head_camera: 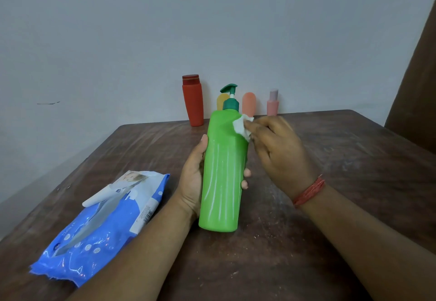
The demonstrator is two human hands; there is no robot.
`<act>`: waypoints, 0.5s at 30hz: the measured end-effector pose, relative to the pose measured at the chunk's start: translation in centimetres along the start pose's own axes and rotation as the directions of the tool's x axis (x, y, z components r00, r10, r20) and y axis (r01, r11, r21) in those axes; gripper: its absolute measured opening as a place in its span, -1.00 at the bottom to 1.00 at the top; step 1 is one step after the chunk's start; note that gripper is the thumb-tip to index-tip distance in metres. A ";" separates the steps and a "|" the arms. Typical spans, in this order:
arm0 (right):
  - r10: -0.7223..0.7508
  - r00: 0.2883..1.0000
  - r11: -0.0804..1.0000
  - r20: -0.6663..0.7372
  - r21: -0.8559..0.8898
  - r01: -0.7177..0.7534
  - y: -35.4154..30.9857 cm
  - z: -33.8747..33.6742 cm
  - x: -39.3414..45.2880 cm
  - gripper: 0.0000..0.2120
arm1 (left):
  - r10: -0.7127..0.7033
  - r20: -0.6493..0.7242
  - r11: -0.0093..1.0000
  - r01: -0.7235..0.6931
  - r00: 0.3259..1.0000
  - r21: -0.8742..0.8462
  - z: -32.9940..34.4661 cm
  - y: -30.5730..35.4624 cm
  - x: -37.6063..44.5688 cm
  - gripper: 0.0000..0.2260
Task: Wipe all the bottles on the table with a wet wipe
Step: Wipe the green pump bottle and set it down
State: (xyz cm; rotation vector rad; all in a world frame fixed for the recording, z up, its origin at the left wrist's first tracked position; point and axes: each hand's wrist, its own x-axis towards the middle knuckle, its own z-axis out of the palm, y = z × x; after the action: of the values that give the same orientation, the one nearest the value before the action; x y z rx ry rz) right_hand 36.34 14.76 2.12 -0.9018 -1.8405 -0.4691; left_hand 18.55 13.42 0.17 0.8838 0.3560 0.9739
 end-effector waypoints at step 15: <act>0.155 0.987 0.961 0.040 0.223 -0.160 -0.7 0.0 -0.8 -0.87 | -0.079 0.113 0.994 0.087 0.990 -0.068 -1.3 0.5 -0.1 -0.29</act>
State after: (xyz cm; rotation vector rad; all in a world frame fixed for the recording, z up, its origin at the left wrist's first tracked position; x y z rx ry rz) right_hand 35.99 14.02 1.47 -0.8907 -1.7827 -0.1468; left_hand 17.43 14.10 -0.20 0.8462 0.2596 0.8522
